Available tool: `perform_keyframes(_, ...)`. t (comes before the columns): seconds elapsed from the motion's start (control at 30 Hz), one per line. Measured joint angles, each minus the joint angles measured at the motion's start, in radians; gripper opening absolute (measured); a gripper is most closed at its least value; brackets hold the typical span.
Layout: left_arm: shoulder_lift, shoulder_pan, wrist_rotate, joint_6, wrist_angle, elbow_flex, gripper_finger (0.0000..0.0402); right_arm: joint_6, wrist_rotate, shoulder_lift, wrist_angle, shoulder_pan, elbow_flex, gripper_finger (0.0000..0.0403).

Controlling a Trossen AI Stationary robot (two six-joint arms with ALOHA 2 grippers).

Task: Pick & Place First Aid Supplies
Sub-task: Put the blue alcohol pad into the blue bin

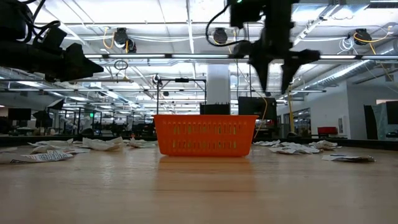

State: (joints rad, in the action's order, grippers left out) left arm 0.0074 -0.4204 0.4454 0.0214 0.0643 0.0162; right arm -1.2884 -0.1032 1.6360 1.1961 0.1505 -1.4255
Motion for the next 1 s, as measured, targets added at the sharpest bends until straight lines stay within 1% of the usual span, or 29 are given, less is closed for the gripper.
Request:
perform_keyframes(0.23,0.000,0.000,0.000,0.000,0.000,0.000,0.0306,-0.167,0.005,-0.173,0.001,-0.167,0.209,0.0201)
perform_keyframes(0.4,0.000,0.000,0.000,0.000,0.000,0.000,0.0305,-0.275,0.031,-0.262,0.000,-0.273,0.312,0.0201)
perform_keyframes(0.5,0.000,0.000,0.000,0.000,0.000,0.000,0.0305,-0.340,0.054,-0.304,0.002,-0.335,0.351,0.0201)
perform_keyframes(0.63,0.000,0.000,0.000,0.000,0.000,0.000,0.0305,-0.421,0.055,-0.336,-0.001,-0.418,0.388,0.0201)
perform_keyframes(0.8,0.000,0.000,0.000,0.000,0.000,0.000,0.0306,-0.497,0.056,-0.340,-0.007,-0.507,0.407,0.0201)
perform_keyframes(0.9,0.000,0.000,0.000,0.000,0.000,0.000,0.0306,-0.510,0.061,-0.326,-0.048,-0.550,0.426,0.0201)
perform_keyframes(1.0,0.000,0.000,0.000,0.000,0.000,0.000,0.0305,-0.513,0.096,-0.320,-0.132,-0.575,0.468,0.0201)
